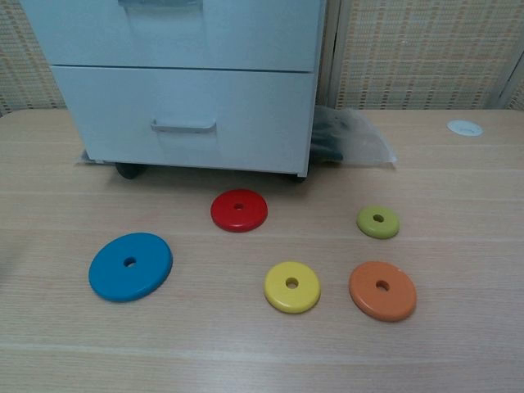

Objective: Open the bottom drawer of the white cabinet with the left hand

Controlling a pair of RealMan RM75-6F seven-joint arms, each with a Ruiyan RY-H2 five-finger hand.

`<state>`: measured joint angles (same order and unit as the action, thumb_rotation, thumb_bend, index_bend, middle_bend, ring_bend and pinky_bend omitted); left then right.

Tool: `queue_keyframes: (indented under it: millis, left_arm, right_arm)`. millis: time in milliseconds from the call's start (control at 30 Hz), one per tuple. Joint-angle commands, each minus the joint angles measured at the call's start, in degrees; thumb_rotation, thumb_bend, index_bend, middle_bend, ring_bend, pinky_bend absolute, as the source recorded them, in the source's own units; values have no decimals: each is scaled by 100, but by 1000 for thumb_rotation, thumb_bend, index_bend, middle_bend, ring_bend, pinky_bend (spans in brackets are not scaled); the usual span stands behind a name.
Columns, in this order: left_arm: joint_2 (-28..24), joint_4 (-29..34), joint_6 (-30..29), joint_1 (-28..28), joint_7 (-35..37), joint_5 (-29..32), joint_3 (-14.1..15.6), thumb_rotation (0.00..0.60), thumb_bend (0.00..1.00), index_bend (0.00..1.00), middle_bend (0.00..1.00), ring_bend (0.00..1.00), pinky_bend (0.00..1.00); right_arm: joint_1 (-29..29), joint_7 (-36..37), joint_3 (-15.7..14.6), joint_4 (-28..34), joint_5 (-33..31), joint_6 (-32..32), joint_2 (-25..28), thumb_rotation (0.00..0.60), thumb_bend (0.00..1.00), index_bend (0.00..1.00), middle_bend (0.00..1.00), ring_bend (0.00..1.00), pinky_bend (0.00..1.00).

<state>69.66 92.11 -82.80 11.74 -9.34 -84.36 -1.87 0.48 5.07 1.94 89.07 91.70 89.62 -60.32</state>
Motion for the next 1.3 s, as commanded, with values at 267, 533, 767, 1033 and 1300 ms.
queue_keyframes:
  millis: [267,533,767,1033,1300]
  left_arm:
    - [-81,64,143,217,433,-338,-83,600,756,400,673,610,573]
    - [-166,-117,815,970,1565,-902,-219,600,756,337,757,729,654]
    - [47,-389,1555,1735,1937,-1042,-398,600,756,299,847,835,917]
    - [362,-604,2383,2454,2110,-753,-603,600,757,233,938,959,1000]
    - [571,-665,3055,2952,1886,-277,-756,600,757,168,972,1000,1000]
  right_arm:
    - [-25,-20,106,-43,-49,201,-26,600,343,176,285,192,206]
    - [-13,-178,216,94,-104,300,73,600,343,176,285,192,206]
    - [21,-185,233,107,-135,252,82,600,343,176,285,192,206]
    - [26,-168,237,69,-188,222,80,600,343,176,285,192,206]
    - [31,-81,235,-18,-278,148,51,600,343,176,285,192,206]
